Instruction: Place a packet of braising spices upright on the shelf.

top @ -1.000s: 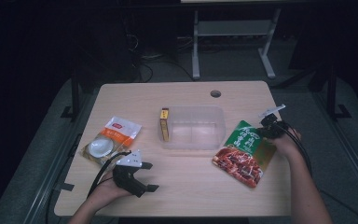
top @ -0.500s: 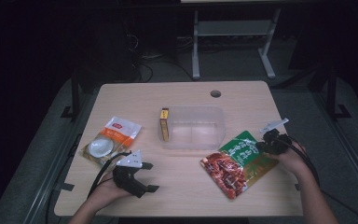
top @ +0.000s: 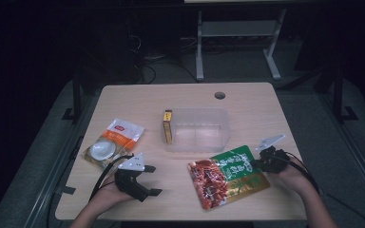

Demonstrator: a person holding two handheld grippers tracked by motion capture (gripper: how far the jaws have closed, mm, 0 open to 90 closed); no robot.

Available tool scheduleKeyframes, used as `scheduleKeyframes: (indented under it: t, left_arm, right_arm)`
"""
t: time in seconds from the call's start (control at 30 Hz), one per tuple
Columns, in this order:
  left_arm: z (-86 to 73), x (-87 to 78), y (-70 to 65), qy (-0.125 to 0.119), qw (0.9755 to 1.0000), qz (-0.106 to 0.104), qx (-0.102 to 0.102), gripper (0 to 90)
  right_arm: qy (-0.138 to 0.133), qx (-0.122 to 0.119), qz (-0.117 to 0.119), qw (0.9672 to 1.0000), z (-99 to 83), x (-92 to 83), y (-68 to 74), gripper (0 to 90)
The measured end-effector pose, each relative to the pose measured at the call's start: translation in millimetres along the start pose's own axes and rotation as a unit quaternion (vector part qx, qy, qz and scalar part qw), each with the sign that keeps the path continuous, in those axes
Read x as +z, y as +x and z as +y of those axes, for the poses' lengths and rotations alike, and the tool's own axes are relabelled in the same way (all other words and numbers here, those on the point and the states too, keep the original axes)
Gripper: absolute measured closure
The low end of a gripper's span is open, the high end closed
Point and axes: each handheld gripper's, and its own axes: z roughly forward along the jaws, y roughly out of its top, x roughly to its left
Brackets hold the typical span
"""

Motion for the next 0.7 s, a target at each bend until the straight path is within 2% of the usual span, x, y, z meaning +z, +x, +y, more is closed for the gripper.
scheduleKeyframes:
  t: [0.03,0.1,0.27,0.3,0.33,0.5,0.53,0.7]
  left_arm:
    - [-0.1,0.0,0.1,-0.002,1.0,0.001,-0.001,13.9]
    - [-0.2,-0.3,0.4,-0.001,1.0,0.0,-0.002,13.9]
    - [0.5,0.4,-0.6,0.0,1.0,-0.001,0.001,13.8]
    - [0.5,0.4,-0.6,0.0,1.0,-0.001,0.001,13.8]
    - [0.7,0.5,-0.8,0.0,1.0,-0.001,0.002,13.8]
    - [0.5,1.4,-0.6,0.003,1.0,-0.003,0.004,13.8]
    - [0.4,1.6,-0.7,0.003,1.0,-0.004,0.004,13.8]
    - [0.6,2.8,-1.7,0.003,1.0,-0.007,0.005,13.9]
  right_arm:
    - [0.0,0.0,0.0,1.0,0.0,0.0,0.0,90.0]
    - [0.0,-0.011,0.011,0.9999,2.5,1.9,8.8,90.0]
    - [-0.003,-0.044,0.051,0.9977,14.8,11.3,31.6,90.0]
    - [-0.003,-0.044,0.051,0.9977,14.8,11.3,31.6,90.0]
    - [-0.004,-0.058,0.053,0.9969,20.3,15.0,38.1,90.0]
    - [-0.006,-0.081,0.06,0.9949,29.3,21.7,48.8,90.0]
    - [-0.01,-0.093,0.067,0.9934,33.1,25.0,53.5,90.0]
    - [-0.012,-0.113,0.067,0.9913,40.0,30.0,61.0,90.0]
